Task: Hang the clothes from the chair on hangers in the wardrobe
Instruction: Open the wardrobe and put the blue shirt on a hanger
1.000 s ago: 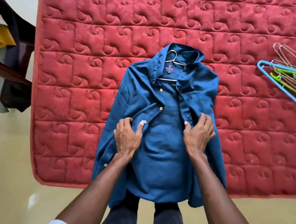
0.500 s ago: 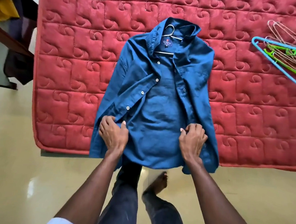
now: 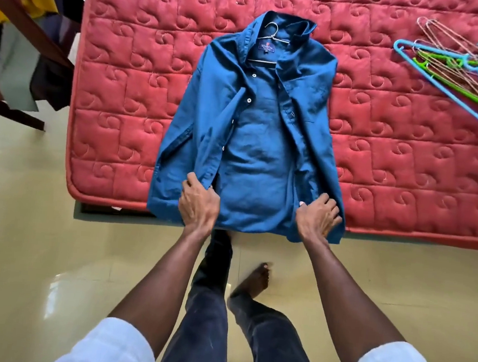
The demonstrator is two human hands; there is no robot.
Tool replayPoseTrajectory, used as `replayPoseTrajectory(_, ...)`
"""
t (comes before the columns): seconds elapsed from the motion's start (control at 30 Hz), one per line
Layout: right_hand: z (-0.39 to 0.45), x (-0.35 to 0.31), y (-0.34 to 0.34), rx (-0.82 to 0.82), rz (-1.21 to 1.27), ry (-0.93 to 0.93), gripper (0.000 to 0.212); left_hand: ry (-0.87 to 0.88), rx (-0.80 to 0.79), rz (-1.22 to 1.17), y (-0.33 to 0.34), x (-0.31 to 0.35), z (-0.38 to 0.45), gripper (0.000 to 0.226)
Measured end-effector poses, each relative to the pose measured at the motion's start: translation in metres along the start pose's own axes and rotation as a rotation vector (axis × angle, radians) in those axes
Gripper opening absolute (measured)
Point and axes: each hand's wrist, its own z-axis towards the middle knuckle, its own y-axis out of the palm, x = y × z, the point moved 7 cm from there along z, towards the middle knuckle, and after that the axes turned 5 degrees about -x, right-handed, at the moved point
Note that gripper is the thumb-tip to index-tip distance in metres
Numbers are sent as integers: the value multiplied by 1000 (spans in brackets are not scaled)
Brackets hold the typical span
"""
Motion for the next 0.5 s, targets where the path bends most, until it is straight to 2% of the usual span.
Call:
replayPoseTrajectory(0.1,-2,5,-5,-28,5,5,32,-20,-2,78,10,-8,-24,32)
replayPoseTrajectory(0.17,-6,12,-11,6,165,47,23,-34,-30,17,16,-12,-37,31)
replayPoseTrajectory(0.2,-11,8,-16,42,260,-1,18,-34,-58,-57,17,-10,-42,30)
replayPoseTrajectory(0.23,-19,-2,-24,100,301,-144,14,-16,-93,-129,21,-7,-48,28)
replayPoseTrajectory(0.27,-33,-18,-29,147,273,-364,13,26,-146,-185,26,-2,-53,26)
replayPoseTrajectory(0.33,-75,-52,-20,120,90,-841,10,133,-238,-208,32,11,-65,36)
replayPoseTrajectory(0.37,-92,-60,-10,78,-6,-986,16,139,-235,-190,32,13,-69,48)
replayPoseTrajectory(0.4,-102,-62,-5,43,-50,-1048,28,113,-203,-190,29,11,-70,57)
replayPoseTrajectory(0.43,-102,-60,-4,13,-10,-1027,35,78,-160,-229,25,8,-69,60)
replayPoseTrajectory(0.5,-87,-50,-12,-13,220,-849,33,59,-96,-322,19,5,-62,54)
